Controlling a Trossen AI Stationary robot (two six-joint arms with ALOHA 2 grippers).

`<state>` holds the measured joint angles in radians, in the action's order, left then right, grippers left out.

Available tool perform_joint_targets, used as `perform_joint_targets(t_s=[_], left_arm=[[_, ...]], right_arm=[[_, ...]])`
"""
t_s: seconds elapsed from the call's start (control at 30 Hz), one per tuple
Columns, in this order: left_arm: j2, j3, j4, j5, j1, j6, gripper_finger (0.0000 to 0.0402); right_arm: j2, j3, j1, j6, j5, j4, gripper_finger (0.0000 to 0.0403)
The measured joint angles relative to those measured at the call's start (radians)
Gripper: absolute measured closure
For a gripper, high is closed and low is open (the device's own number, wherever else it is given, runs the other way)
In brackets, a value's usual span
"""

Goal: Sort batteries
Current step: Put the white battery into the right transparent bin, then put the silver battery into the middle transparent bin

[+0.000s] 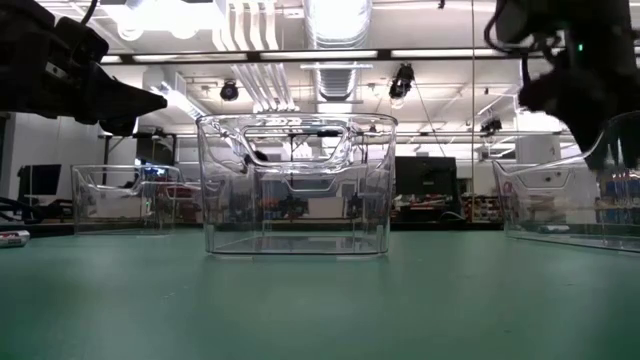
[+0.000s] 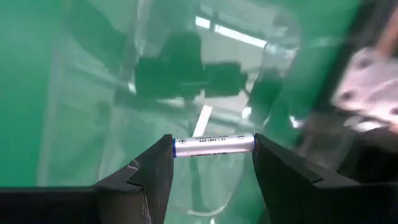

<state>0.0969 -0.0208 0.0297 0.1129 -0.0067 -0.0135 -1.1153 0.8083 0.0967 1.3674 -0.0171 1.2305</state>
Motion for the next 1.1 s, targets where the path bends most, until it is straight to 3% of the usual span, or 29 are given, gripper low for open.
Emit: perform_joint_targets(t_s=[0.13, 0.27, 0.67, 0.77, 0.97, 1.1], left_arm=[[0.000, 0.000, 0.000, 0.000, 0.000, 0.000, 0.0402], [0.000, 0.000, 0.000, 0.000, 0.000, 0.000, 0.0402], [0.000, 0.000, 0.000, 0.000, 0.000, 0.000, 0.0402], [0.000, 0.000, 0.000, 0.000, 0.000, 0.000, 0.0402], [0.000, 0.000, 0.000, 0.000, 0.000, 0.000, 0.0402], [0.000, 0.000, 0.000, 0.000, 0.000, 0.000, 0.0402]], right_arm=[[-0.050, -0.080, 0.000, -0.015, -0.066, -0.123, 0.0211], [-0.084, -0.099, 0.000, -0.023, -0.070, -0.122, 0.0200], [-0.066, -0.067, -0.014, -0.044, -0.060, -0.082, 0.0113], [-0.034, 0.046, -0.039, -0.053, 0.038, 0.009, 0.0098], [0.005, 0.303, -0.160, -0.163, 0.336, 0.147, 0.0088], [0.000, 0.345, -0.363, -0.322, 0.359, 0.119, 0.0094]])
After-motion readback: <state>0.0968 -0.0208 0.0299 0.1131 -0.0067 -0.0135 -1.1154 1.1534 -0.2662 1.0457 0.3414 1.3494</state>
